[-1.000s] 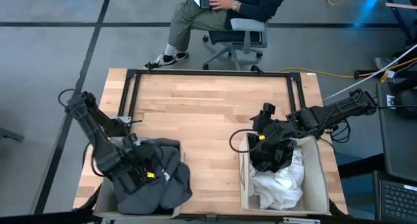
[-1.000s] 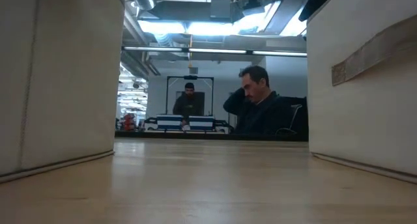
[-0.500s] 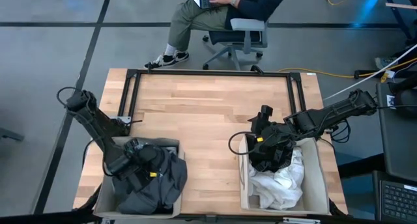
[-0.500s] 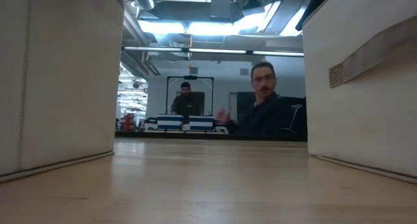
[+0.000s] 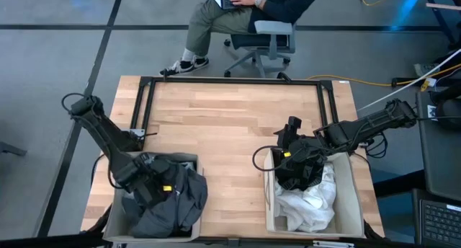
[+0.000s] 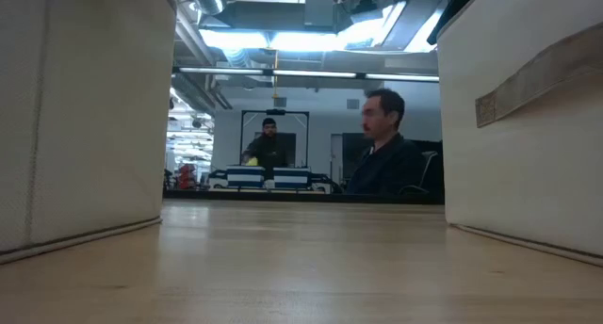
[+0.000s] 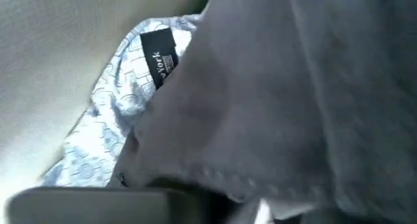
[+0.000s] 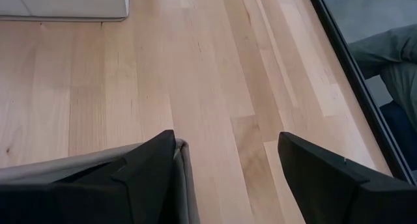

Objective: Sort clothes
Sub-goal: Put the gray shorts into the left brown laundry organizer, then return to Home Position

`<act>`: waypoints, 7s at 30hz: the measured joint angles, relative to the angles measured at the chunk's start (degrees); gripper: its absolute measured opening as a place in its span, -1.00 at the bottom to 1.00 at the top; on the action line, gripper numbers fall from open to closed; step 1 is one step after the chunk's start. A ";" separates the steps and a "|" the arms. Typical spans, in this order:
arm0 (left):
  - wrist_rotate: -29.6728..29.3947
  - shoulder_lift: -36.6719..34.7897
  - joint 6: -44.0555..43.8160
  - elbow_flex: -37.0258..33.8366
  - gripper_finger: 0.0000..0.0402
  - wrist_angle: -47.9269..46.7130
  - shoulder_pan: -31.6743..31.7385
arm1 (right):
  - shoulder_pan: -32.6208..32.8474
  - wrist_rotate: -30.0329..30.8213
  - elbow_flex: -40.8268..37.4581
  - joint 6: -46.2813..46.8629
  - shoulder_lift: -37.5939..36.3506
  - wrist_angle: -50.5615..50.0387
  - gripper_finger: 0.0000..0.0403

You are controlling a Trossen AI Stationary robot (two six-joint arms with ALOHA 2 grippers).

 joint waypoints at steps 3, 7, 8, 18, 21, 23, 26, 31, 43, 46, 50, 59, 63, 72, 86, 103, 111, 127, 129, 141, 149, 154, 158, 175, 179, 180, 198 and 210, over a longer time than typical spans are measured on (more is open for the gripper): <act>3.97 -0.06 3.58 1.20 -0.30 -2.35 0.89 | 0.00 -0.02 0.00 -0.14 0.00 -0.01 0.38; 6.87 -2.97 5.65 6.00 -0.16 -6.02 1.19 | 0.00 -0.07 0.00 -1.36 0.00 0.15 0.38; 6.87 -4.08 5.65 7.44 -0.16 -6.77 1.17 | 0.00 -0.07 -0.02 -1.40 0.00 0.15 0.38; -4.58 -16.27 8.90 16.71 -0.23 -6.55 1.18 | -0.02 -0.57 -0.04 -1.38 0.00 0.15 0.38; -12.87 -18.58 14.24 17.85 -0.24 -0.19 1.22 | -0.02 -0.58 -0.04 -1.38 0.00 0.15 0.38; -18.40 -19.11 20.87 17.87 -0.24 6.04 1.55 | -0.02 -0.57 -0.04 -1.38 0.00 0.13 0.38; -22.88 -17.14 35.96 17.89 -0.24 17.88 2.86 | -0.02 -0.57 -0.04 -1.38 0.00 0.13 0.38; -21.01 -9.21 54.51 17.82 -0.24 34.30 6.57 | -0.02 -0.57 -0.07 -1.40 0.00 0.11 0.38; 2.95 5.40 47.80 17.80 -0.24 38.44 13.68 | -0.02 -0.59 -0.07 -1.38 0.02 0.09 0.38; 5.86 5.88 43.69 17.80 -0.24 33.72 13.27 | -0.02 -0.59 -0.07 -1.38 0.02 0.09 0.38; 5.76 5.50 36.28 17.83 -0.24 25.63 11.31 | -0.02 -0.59 -0.09 -1.38 0.02 0.04 0.38; 7.15 5.02 23.87 17.93 -0.24 13.91 5.89 | -0.02 -0.58 -0.09 -1.40 0.02 0.04 0.38; 3.52 5.02 20.61 17.77 -0.24 6.95 3.35 | -0.01 -0.53 -0.09 -1.38 0.02 0.04 0.38; -1.41 4.95 21.50 4.31 -0.24 14.56 3.83 | -0.02 -0.50 -0.09 -1.38 0.06 0.33 0.38; -1.68 4.34 25.67 -15.07 -0.24 39.27 5.41 | -0.02 0.26 -0.11 -1.49 0.07 0.33 0.38; -2.44 -11.09 37.02 -4.18 -0.24 31.90 7.60 | -0.01 0.32 0.27 -1.59 -0.27 -0.16 0.38; -13.14 -19.31 47.36 -1.78 -0.24 33.22 9.70 | -0.02 -0.74 6.10 -4.72 -0.81 -0.35 0.38; -8.71 -25.59 80.13 -5.51 -0.50 46.71 39.50 | -19.72 -15.07 10.40 -15.27 -12.01 -0.80 0.38; -3.72 -26.63 82.78 -7.06 -0.60 49.95 44.62 | -24.08 -17.71 10.43 -17.14 -13.91 -0.77 0.38; 12.03 -38.42 87.80 -20.59 -0.99 64.19 65.92 | -46.36 -32.00 -6.60 -21.96 -27.05 12.41 0.38; 13.54 -44.24 85.96 -30.02 -0.99 71.63 68.94 | -47.69 -32.31 -21.67 -17.79 -34.17 23.22 0.38; 13.60 -47.05 85.08 -32.63 -0.98 72.65 68.94 | -47.69 -29.92 -26.96 -17.55 -37.87 26.11 0.23; 13.59 -49.27 84.96 -35.10 -0.99 73.31 68.94 | -47.67 -30.15 -32.57 -16.10 -41.60 33.51 -0.16; 12.97 -60.08 84.69 -45.06 -0.99 77.09 68.94 | -47.65 -30.56 -51.56 -13.32 -51.51 50.73 -0.90; 12.82 -63.60 83.94 -47.95 -1.00 76.99 68.94 | -47.65 -30.58 -54.38 -12.05 -54.33 50.61 -0.98; 12.47 -64.42 83.62 -48.80 -0.99 76.85 68.94 | -47.65 -30.58 -55.07 -11.73 -55.08 50.65 -0.98; 10.05 -80.02 80.25 -59.85 -0.98 76.22 68.94 | -47.58 -32.54 -62.29 -9.00 -68.05 48.22 -0.92; 9.31 -80.00 77.07 -60.08 -0.98 67.27 66.72 | -47.56 -34.05 -62.40 -7.53 -68.83 48.35 -0.92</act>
